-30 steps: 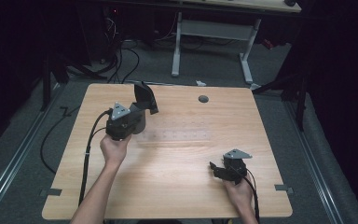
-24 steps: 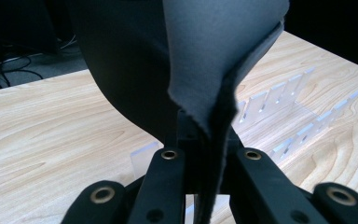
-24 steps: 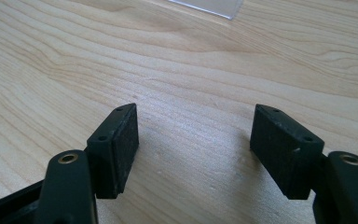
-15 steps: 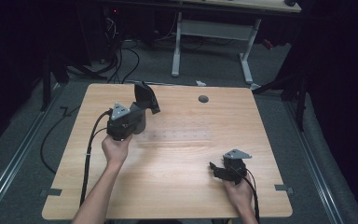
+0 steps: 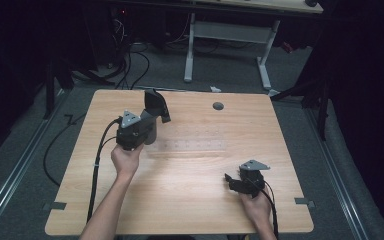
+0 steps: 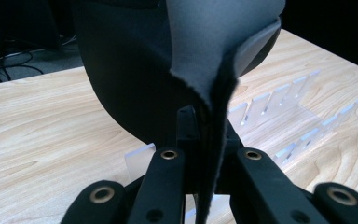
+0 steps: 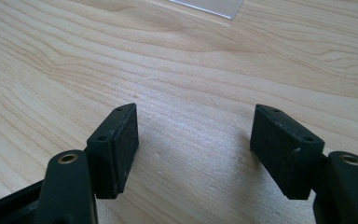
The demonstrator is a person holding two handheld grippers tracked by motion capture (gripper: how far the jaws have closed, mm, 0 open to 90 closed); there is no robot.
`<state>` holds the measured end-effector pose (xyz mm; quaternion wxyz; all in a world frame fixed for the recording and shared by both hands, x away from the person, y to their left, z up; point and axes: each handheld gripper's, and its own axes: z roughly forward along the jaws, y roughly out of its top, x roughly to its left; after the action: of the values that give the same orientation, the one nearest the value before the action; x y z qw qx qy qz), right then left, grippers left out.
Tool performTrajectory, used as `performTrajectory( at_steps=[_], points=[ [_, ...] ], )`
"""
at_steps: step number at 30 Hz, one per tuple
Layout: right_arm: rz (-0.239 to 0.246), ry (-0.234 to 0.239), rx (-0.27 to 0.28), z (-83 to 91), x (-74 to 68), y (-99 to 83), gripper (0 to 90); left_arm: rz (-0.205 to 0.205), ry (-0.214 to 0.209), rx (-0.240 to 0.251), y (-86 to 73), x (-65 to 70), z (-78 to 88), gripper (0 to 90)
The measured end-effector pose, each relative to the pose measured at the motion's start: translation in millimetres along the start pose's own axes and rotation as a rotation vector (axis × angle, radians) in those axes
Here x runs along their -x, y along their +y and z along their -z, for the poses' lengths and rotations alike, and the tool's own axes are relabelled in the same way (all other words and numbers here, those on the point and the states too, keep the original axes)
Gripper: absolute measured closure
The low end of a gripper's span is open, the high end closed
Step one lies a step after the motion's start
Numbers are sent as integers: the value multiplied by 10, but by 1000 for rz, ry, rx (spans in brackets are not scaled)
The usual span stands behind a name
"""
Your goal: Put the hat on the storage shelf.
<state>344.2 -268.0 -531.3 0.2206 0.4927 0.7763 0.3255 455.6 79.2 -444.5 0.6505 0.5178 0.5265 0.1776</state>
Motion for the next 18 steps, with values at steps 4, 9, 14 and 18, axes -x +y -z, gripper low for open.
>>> performTrajectory(
  at_steps=[4, 9, 14, 18],
  points=[
    [0, 0, 0, 0, 0, 0, 326, 1, -1, -7, -47, -17, 3, 853],
    [0, 0, 0, 0, 0, 0, 325, 9, 2, -26, -108, -59, 25, 848],
    [0, 0, 0, 0, -1, 0, 325, 10, 0, -43, -142, -85, 76, 842],
    [0, 0, 0, 0, 0, 0, 325, 10, -4, -55, -144, -98, 117, 826]
  ],
)
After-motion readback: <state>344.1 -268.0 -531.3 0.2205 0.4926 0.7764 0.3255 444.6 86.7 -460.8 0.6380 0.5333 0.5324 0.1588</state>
